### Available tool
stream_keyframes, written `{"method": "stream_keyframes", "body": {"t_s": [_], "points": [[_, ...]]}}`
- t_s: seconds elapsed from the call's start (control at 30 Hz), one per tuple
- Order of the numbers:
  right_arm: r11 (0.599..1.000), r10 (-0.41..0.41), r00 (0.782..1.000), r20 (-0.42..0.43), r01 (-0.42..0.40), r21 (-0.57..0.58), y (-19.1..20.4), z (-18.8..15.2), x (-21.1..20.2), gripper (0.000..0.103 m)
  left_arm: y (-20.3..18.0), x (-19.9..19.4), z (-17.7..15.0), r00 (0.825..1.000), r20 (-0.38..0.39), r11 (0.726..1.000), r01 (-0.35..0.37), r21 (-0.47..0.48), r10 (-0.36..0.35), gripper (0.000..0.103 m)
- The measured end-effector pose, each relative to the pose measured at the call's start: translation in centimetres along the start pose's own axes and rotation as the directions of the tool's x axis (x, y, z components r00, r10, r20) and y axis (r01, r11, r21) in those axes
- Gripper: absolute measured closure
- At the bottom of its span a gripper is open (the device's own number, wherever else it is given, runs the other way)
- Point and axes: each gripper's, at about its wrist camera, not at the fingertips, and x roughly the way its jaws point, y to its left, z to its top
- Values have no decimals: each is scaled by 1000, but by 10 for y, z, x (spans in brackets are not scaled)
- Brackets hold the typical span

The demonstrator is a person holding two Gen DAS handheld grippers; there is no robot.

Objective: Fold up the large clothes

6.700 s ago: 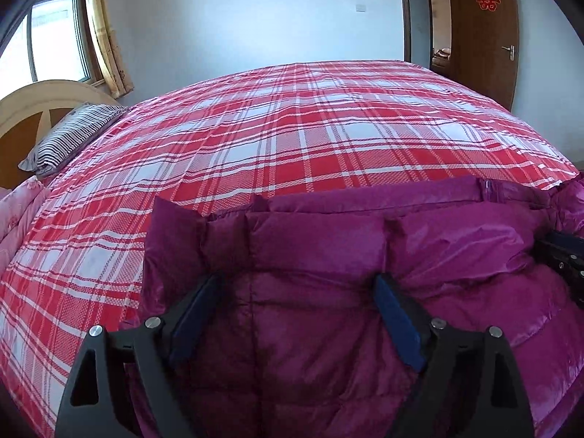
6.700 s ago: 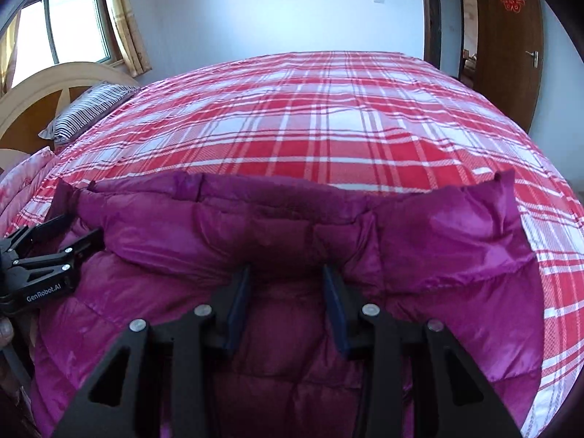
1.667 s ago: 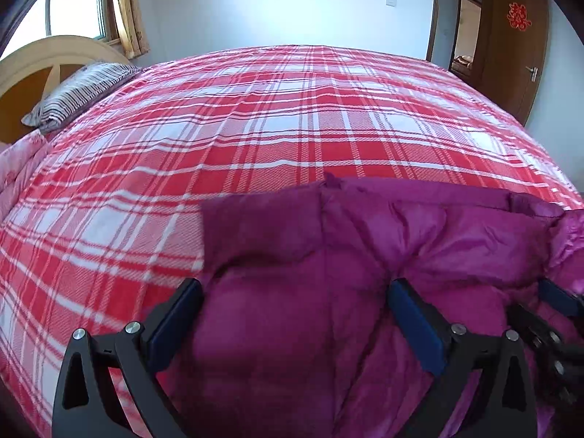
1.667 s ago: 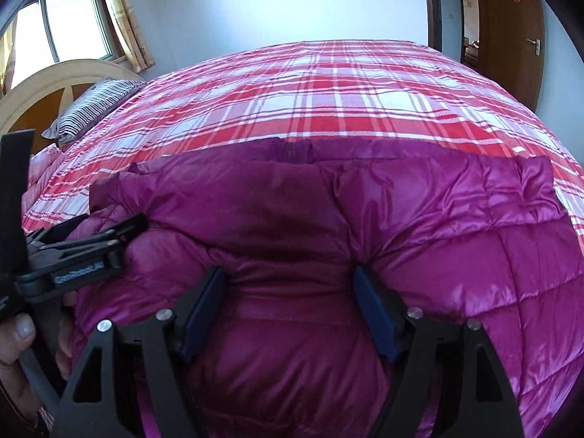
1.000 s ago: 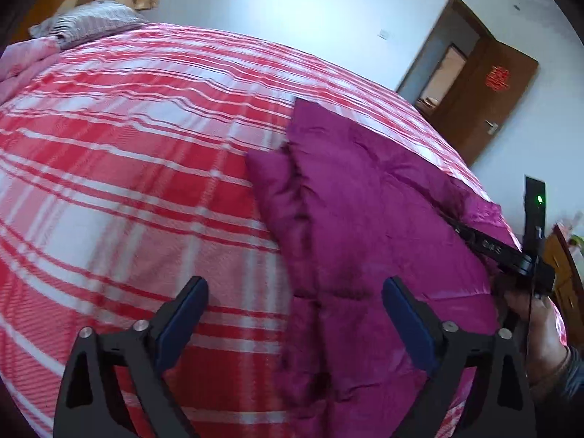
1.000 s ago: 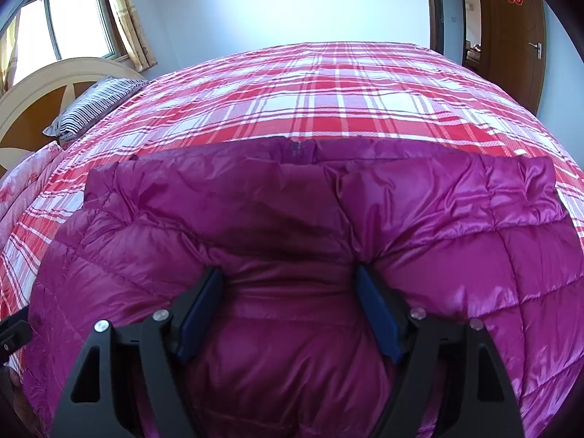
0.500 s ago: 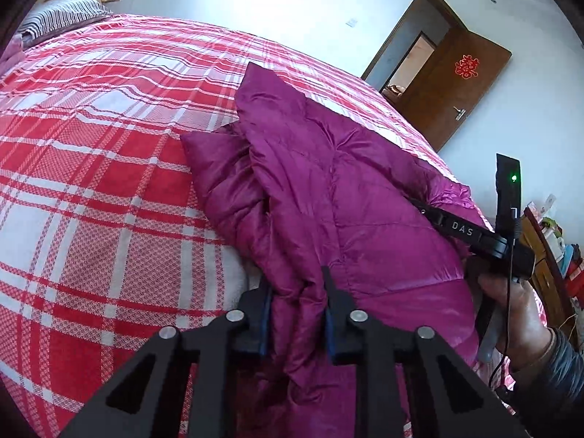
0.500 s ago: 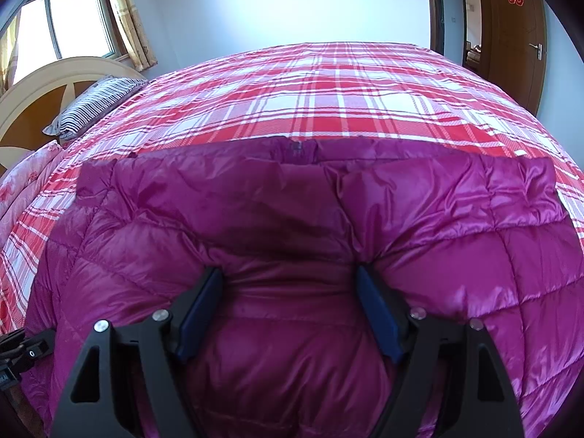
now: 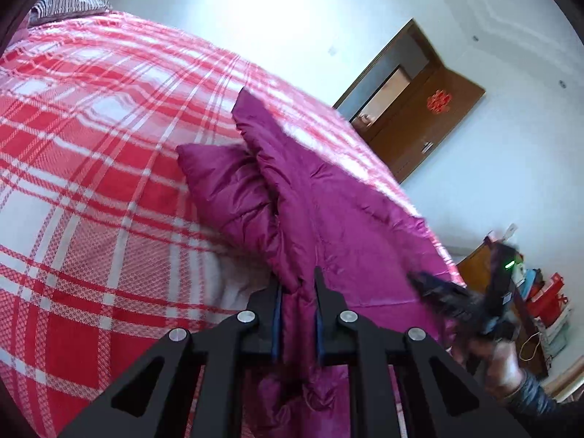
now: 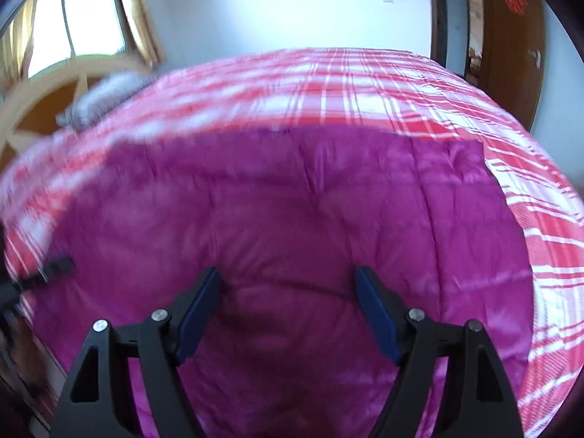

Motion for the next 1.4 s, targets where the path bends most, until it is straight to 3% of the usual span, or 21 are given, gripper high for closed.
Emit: {"method": "stream_keyframes", "body": {"t_s": [0.17, 0.33, 0.5, 0.6, 0.7, 0.77, 0.83, 0.9, 0.97, 1.07, 1.23, 1.33, 1.4], "points": [[995, -67, 998, -6, 66, -74, 10, -2, 19, 18, -56, -20, 13, 997, 72, 993, 22, 115, -31, 91], [998, -31, 1000, -4, 30, -52, 2, -2, 23, 17, -143, -19, 31, 992, 94, 958, 60, 280, -90, 91], [998, 53, 998, 20, -53, -17, -12, -4, 14, 16, -232, 21, 27, 995, 87, 863, 4, 506, -56, 91], [992, 114, 991, 64, -118, 51, -42, -13, -11, 16, -259, 48, 10, 996, 58, 833, 18, 552, -61, 91], [947, 191, 967, 167, -226, 227, -109, -30, -49, 16, -278, 80, -11, 998, 42, 801, 20, 598, -56, 90], [910, 161, 957, 242, -239, 338, -154, -37, -71, 16, -290, 106, -33, 999, 33, 770, 0, 638, -27, 90], [872, 104, 939, 327, -244, 425, -198, -38, -97, 16, -300, 133, -55, 1000, 25, 719, -25, 694, 11, 89], [860, 97, 920, 381, -270, 433, -218, -31, -117, 16, -305, 157, -80, 998, 39, 660, -67, 748, 56, 89], [862, 155, 903, 400, -321, 391, -222, -16, -126, 18, -305, 169, -91, 997, 37, 636, -75, 768, 73, 89], [836, 314, 860, 403, -451, 313, -212, 11, -121, 25, -301, 173, -99, 997, 41, 628, -75, 774, 68, 84], [801, 467, 824, 321, -548, 242, -184, 48, -87, 32, -306, 161, -99, 997, 51, 610, -72, 789, 51, 76], [739, 564, 767, 306, -634, 227, -164, 55, -86, 32, -302, 166, -99, 998, 30, 621, -54, 782, 49, 76], [745, 570, 764, 302, -636, 203, -155, 64, -93, 32, -299, 170, -100, 999, 20, 641, -32, 767, 26, 74]]}}
